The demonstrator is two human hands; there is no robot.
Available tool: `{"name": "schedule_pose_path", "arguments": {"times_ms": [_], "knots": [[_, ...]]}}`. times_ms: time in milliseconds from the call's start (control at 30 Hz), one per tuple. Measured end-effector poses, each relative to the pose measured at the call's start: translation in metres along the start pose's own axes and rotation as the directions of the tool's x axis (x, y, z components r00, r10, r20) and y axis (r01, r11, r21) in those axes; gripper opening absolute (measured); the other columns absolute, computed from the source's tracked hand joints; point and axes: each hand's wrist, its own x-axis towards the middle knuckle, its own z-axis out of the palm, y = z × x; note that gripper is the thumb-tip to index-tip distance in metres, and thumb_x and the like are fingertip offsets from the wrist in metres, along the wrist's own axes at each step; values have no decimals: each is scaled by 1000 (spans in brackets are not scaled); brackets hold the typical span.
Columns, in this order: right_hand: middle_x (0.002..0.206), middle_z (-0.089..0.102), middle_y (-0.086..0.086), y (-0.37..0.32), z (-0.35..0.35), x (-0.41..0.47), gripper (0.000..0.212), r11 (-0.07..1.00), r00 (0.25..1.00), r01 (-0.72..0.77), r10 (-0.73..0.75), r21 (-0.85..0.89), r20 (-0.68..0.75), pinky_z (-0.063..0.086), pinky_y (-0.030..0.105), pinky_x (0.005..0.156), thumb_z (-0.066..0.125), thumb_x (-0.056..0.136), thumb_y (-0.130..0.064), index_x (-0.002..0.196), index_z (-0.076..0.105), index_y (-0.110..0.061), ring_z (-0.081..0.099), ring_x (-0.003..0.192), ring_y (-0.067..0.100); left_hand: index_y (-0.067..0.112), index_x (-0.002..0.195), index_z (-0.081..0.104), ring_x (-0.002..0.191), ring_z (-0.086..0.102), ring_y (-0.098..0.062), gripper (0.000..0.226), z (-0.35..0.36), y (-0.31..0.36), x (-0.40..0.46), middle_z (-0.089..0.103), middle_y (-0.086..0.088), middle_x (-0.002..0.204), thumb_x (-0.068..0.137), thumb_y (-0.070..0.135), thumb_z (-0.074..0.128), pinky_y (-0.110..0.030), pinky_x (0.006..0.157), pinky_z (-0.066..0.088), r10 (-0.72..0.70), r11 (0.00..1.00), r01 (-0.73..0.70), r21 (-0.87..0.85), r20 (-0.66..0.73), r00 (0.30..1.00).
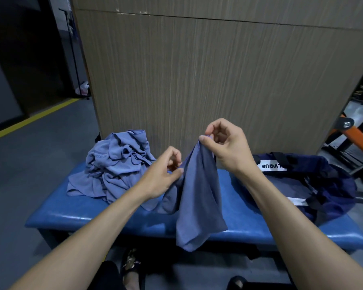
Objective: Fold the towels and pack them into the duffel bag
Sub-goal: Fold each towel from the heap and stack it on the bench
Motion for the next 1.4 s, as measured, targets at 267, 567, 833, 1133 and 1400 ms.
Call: {"name": "schedule_pose_path", "arguments": {"times_ms": [267,567,833,1133,1400], "knots": [[68,61,-2,2,-7,-1,15,965,996,75,-85,-250,-29,46,22,61,73,84,-8,81,61,-16,51,60,5,31,81,70,86,64,-5,45,8,-42,-15,69,13,86,85,-10,53,-31,82,51,-4,945,39,324,-108,994],[61,57,-10,6,23,-11,20,916,986,168,-151,-366,73,41,15,58,75,75,-5,76,59,-18,53,57,6,22,79,57,75,55,-8,32,38,2,-8,59,5,78,81,53,57,-32,68,46,-46,951,35,306,30,998],[66,60,-11,3,-10,-5,13,978,995,65,-79,-199,-64,45,18,60,77,84,-8,81,65,-13,52,59,1,13,69,46,69,49,-19,29,29,-35,-19,45,8,68,84,35,57,-39,66,40,-57,910,23,415,71,996],[77,63,-3,37,-63,-13,16,996,992,-32,21,-87,-127,47,26,65,74,90,-9,82,65,-19,57,70,9,15,64,47,59,40,-7,51,-13,-57,-28,44,6,62,90,54,66,-25,58,31,-44,884,3,468,77,996],[78,64,-4,66,-82,-30,12,978,971,-104,139,180,-192,44,33,69,71,91,-4,85,65,-12,55,72,10,10,91,69,93,58,-11,28,-49,-50,-10,61,5,106,103,31,54,-22,82,39,75,772,-187,607,206,976]]}}
